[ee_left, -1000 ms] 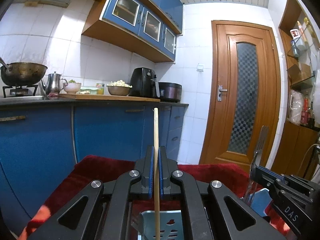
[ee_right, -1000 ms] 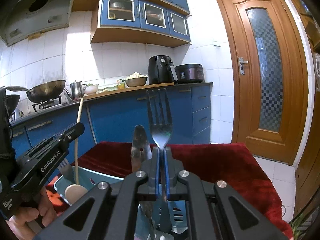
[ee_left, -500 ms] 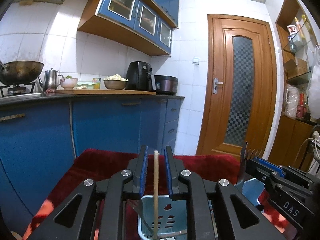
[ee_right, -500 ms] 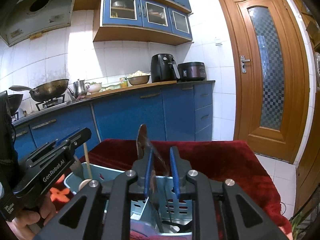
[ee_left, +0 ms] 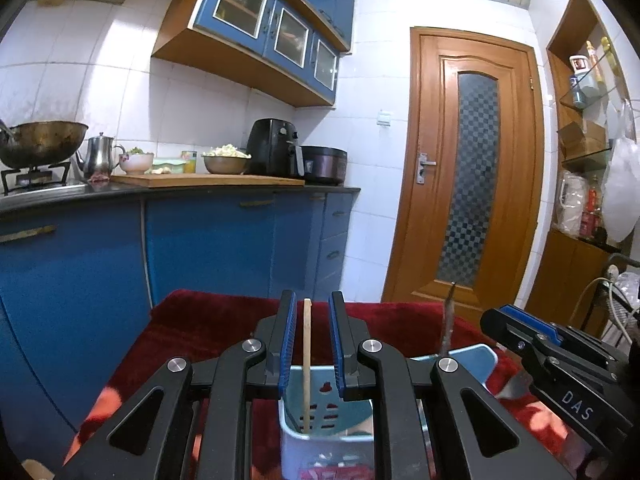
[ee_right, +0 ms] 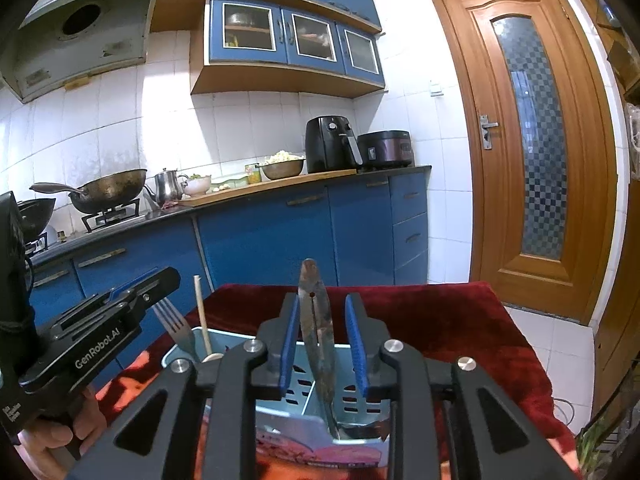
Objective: Organize utensils
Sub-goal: 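Move both tools back over the remaining utensils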
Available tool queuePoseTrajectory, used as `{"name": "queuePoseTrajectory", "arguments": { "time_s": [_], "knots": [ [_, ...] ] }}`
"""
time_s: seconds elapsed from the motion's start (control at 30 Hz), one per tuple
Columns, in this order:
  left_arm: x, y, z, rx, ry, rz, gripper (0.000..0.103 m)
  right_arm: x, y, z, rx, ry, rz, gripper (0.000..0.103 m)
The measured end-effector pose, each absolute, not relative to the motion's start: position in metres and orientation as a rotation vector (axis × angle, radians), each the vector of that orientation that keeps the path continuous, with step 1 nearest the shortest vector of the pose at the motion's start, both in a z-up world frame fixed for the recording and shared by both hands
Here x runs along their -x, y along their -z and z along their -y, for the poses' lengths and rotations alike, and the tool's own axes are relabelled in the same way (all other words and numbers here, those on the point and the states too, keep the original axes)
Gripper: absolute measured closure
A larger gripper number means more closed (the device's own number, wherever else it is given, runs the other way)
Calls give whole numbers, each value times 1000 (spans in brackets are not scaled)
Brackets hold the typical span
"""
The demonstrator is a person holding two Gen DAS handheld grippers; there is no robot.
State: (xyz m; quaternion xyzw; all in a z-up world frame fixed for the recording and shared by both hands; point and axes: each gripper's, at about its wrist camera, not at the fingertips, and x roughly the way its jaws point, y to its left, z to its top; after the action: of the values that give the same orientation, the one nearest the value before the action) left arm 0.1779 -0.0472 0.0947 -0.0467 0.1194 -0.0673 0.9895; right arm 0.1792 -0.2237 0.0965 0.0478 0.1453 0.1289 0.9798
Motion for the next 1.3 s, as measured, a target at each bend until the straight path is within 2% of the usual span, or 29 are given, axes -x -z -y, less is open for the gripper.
{"name": "queuePoseTrajectory", "arguments": {
  "time_s": [0.47,1.3],
  "knots": [
    [-134,-102,45,74,170,-277,87,-149,-96,220,-74,-214,-366,76],
    [-94,-64,47,-2,249,-607,87,-92,-60,220,-81,-187,-665,76]
  ]
}}
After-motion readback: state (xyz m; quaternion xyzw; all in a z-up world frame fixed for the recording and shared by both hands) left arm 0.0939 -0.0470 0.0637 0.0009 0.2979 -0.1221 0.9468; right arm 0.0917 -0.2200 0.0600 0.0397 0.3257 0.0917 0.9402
